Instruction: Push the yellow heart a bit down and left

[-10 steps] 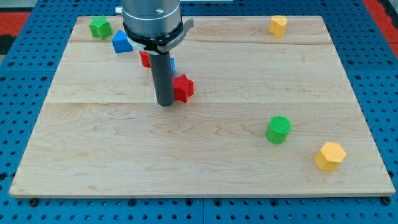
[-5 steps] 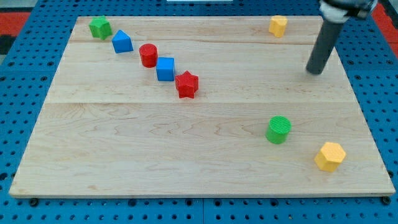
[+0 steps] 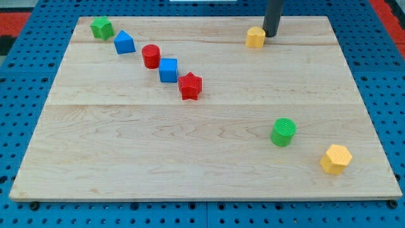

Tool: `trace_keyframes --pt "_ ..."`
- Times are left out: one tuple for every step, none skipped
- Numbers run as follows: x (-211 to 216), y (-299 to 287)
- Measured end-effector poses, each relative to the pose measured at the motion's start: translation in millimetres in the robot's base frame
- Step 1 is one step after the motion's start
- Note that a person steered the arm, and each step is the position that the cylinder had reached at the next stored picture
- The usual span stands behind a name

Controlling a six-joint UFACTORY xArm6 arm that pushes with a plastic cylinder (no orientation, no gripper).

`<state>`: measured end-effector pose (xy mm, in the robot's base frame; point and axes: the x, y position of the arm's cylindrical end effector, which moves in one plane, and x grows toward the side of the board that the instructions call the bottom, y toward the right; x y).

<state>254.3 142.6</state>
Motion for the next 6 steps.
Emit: trace_keyframes --pt "-1.5 -17.5" --pt "-8.7 -22.1" --pt "-9.4 -22.1" --pt "-9.4 -22.1" --pt "-9.4 -22.1" --pt "-9.4 -22.1"
